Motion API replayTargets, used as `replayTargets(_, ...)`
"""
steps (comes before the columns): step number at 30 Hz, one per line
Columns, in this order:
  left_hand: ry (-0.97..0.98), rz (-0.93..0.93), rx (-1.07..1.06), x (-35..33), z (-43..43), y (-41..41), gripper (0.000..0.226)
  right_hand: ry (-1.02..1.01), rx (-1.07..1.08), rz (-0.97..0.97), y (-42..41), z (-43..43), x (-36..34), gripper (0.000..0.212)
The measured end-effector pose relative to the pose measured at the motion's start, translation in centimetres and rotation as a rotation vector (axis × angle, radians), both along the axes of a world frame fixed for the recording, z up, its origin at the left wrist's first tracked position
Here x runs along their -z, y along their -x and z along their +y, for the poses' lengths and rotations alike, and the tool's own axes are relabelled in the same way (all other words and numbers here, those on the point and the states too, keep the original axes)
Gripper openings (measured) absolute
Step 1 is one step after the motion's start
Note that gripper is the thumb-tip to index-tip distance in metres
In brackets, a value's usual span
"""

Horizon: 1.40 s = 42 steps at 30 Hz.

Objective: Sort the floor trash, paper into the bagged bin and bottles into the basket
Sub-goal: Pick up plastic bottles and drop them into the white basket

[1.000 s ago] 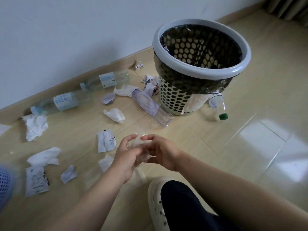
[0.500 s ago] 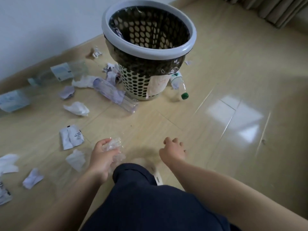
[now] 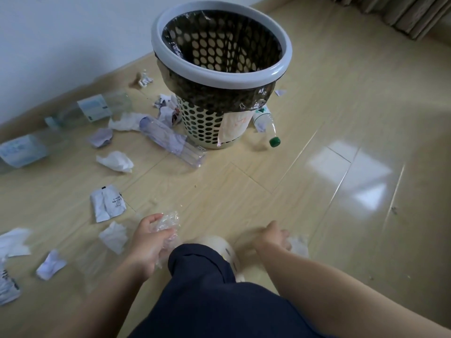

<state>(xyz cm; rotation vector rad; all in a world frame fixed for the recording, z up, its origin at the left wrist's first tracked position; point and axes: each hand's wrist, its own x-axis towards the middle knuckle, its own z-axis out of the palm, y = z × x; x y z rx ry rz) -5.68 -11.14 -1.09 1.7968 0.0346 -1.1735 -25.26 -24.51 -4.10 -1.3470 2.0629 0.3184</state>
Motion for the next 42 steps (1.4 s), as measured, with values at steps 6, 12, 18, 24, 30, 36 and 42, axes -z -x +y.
replayTargets(6,-0.013,0.03,-0.05,0.8,0.6,-0.7,0.041,0.08,-0.375,-0.256,-3.4,1.6,0.7,0.032)
replayTargets(12,-0.003,-0.009,-0.118,0.4,0.8,-2.1,0.044,0.185,-0.452,-0.487,-8.1,0.8,-0.3,0.033)
replayTargets(18,-0.025,-0.124,-0.296,-1.2,0.6,-5.4,0.055,0.029,-0.672,-0.685,-15.6,0.3,-4.3,0.037)
replayTargets(24,-0.032,-0.257,-0.133,-3.8,3.3,-11.3,0.019,-0.113,-1.245,-0.651,-24.0,0.9,-11.7,0.042)
replayTargets(30,-0.271,-0.551,0.1,-6.2,7.8,-17.0,0.042,0.094,-1.496,-0.537,-32.5,2.8,-16.8,0.044)
replayTargets(36,-0.457,-0.688,0.352,-5.8,14.1,-19.4,0.015,-0.07,-1.403,-0.554,-32.4,8.0,-12.0,0.034)
replayTargets(42,-0.514,-0.515,0.485,-3.4,18.8,-18.3,0.035,-0.158,-1.356,-0.544,-28.5,10.5,-6.2,0.048)
